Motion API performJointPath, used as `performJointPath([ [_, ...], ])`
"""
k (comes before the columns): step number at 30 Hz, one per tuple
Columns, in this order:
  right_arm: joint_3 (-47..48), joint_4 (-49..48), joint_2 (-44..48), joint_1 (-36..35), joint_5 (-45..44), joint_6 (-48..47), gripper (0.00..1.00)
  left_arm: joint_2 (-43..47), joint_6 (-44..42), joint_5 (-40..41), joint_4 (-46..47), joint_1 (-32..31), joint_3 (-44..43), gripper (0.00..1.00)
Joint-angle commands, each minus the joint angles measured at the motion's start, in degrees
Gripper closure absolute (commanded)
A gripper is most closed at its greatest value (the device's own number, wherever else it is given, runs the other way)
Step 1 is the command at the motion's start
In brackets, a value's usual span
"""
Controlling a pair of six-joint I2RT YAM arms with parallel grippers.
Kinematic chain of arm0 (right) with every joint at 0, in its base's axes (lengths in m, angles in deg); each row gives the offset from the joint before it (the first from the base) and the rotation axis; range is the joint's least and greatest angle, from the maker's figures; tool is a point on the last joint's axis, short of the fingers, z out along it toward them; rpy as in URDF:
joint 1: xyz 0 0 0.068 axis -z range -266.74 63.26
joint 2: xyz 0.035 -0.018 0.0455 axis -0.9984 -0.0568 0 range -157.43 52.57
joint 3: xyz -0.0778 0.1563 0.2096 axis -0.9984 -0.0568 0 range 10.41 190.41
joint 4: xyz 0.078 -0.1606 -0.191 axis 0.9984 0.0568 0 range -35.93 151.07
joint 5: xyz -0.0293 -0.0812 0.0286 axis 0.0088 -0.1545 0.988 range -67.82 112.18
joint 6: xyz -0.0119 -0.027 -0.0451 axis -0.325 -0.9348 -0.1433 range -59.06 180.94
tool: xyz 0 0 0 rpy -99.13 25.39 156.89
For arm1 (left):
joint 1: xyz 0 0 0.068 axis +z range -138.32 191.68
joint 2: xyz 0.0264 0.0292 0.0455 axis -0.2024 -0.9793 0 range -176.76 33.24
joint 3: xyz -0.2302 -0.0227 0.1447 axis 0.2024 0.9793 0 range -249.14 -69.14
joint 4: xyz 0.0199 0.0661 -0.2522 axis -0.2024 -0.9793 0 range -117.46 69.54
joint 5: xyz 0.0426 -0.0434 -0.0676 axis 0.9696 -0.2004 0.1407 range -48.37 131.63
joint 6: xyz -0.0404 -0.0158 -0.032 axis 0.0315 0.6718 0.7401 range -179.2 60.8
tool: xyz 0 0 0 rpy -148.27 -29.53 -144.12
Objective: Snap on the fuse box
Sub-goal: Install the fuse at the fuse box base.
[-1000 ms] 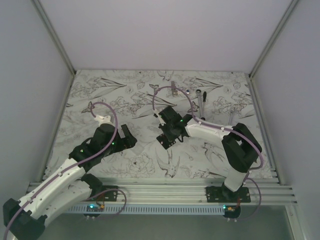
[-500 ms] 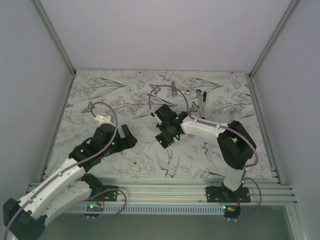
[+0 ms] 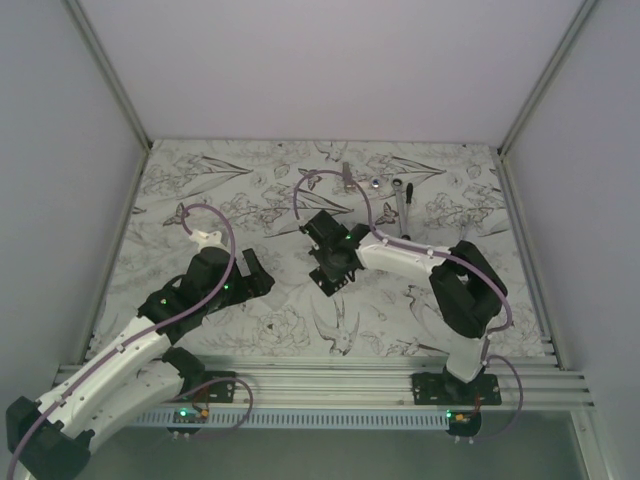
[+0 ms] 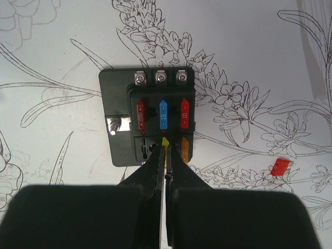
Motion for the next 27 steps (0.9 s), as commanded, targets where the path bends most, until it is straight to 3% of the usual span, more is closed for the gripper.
performJointPath([
  [1, -8.0, 4.6, -4.5, 0.5, 4.3, 3.1, 1.0, 0.1, 0.2, -0.4, -1.6, 0.2, -1.3, 0.0],
  [12, -0.7, 6.0, -11.5, 1.8, 5.9, 1.1, 1.0, 1.7, 0.6, -0.2, -2.2, 0.2, -0.8, 0.0],
  [20, -9.8, 6.9, -4.4, 1.5, 5.8, 3.1, 1.0, 2.3, 0.5, 0.5, -2.8, 0.2, -0.8, 0.0],
  [27, -5.0, 7.0, -8.8, 1.0, 3.5, 3.1, 1.0, 2.2, 0.8, -0.5, -2.9, 0.2, -1.2, 0.0],
])
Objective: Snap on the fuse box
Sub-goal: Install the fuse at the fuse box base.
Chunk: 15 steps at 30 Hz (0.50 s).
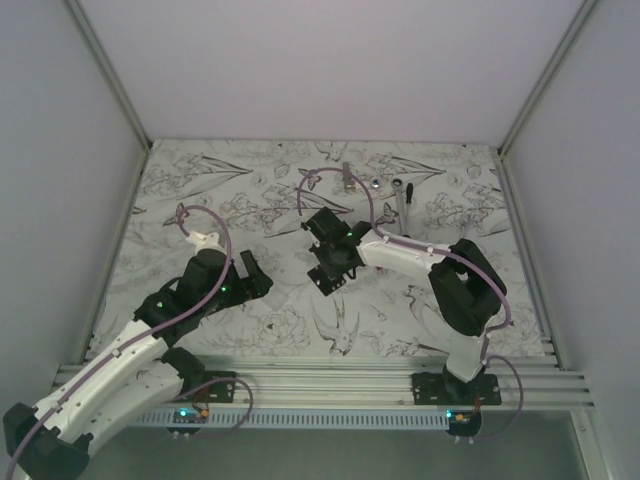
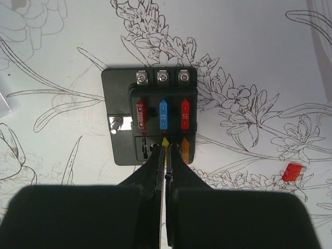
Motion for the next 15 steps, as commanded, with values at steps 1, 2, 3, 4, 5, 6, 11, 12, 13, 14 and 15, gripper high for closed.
performJointPath([
  [1, -3.6, 9.6, -9.6, -0.6, 0.6, 0.7, 1.0, 0.6, 0.8, -0.3, -1.4, 0.2, -1.0, 0.0],
  [2, -4.1, 9.8, -10.1, -0.6, 0.8, 0.7, 1.0, 0.7, 1.0, -0.1, -1.4, 0.2, -0.8, 0.0],
  [3, -5.0, 10.0, -10.1, -0.7, 0.8, 0.8, 1.0, 0.8, 1.0, -0.1, -1.4, 0.2, -0.7, 0.0],
  [4, -6.1, 10.2, -9.9, -0.7, 0.9, 0.9, 1.0, 0.8, 1.0, -0.2, -1.3, 0.2, -0.6, 0.0],
  [5, -7.2, 10.2, -9.5, -0.7, 1.0, 1.0, 1.0, 0.8, 0.9, -0.2, -1.4, 0.2, -0.6, 0.0],
  [6, -8.2, 10.2, -9.1, -0.7, 1.2, 1.3, 1.0, 0.7, 0.8, -0.2, -1.4, 0.2, -0.5, 0.0],
  [11, -4.5, 10.7, -12.5, -1.0, 0.6, 1.2, 1.0, 0.2, 0.9, -0.2, -1.4, 0.2, -0.8, 0.0],
  [12, -2.9, 11.2, -13.3, -1.1, -0.3, 1.1, 1.0, 0.0, 0.8, -0.4, -1.4, 0.2, -0.9, 0.0],
  [13, -1.7, 11.4, -13.4, -1.2, -0.6, 1.0, 1.0, 0.1, 0.8, -0.6, -1.5, 0.2, -0.9, 0.0],
  [14, -0.7, 11.4, -12.9, -1.4, -0.6, 0.8, 1.0, 0.3, 0.7, -0.7, -1.5, 0.2, -0.9, 0.0],
  [15, -0.1, 11.1, -11.8, -1.8, -0.9, 0.5, 1.0, 0.5, 0.7, -0.7, -1.4, 0.2, -0.8, 0.0],
])
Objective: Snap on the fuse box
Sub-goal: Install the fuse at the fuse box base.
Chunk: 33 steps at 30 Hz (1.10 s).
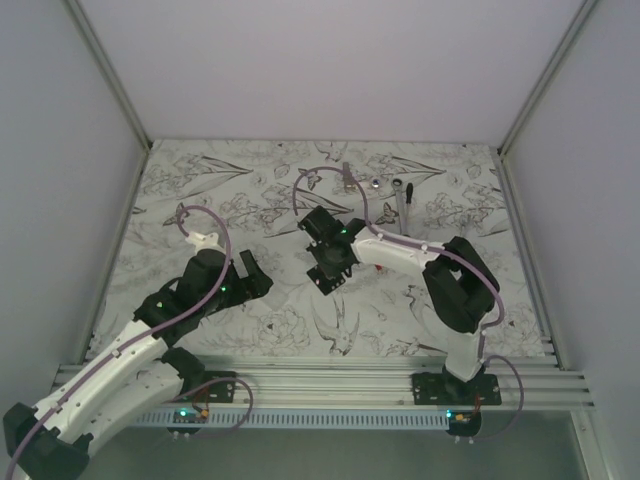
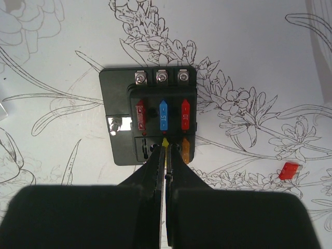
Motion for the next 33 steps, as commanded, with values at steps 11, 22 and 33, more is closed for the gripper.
performJointPath([
  [11, -0.3, 2.5, 2.5, -2.1, 0.2, -1.6, 0.9, -0.7, 0.0, -0.2, -1.3, 0.2, -1.3, 0.0],
  [22, 1.3, -1.9, 7.5, -2.1, 2.8, -3.1, 0.73, -0.7, -0.1, -0.1, -1.2, 0.2, -1.4, 0.0],
  [33, -8.9, 0.3, 13.0, 8.8, -3.7, 0.7, 0.63, -0.3, -0.8, 0.1, -1.3, 0.1, -0.8, 0.0],
])
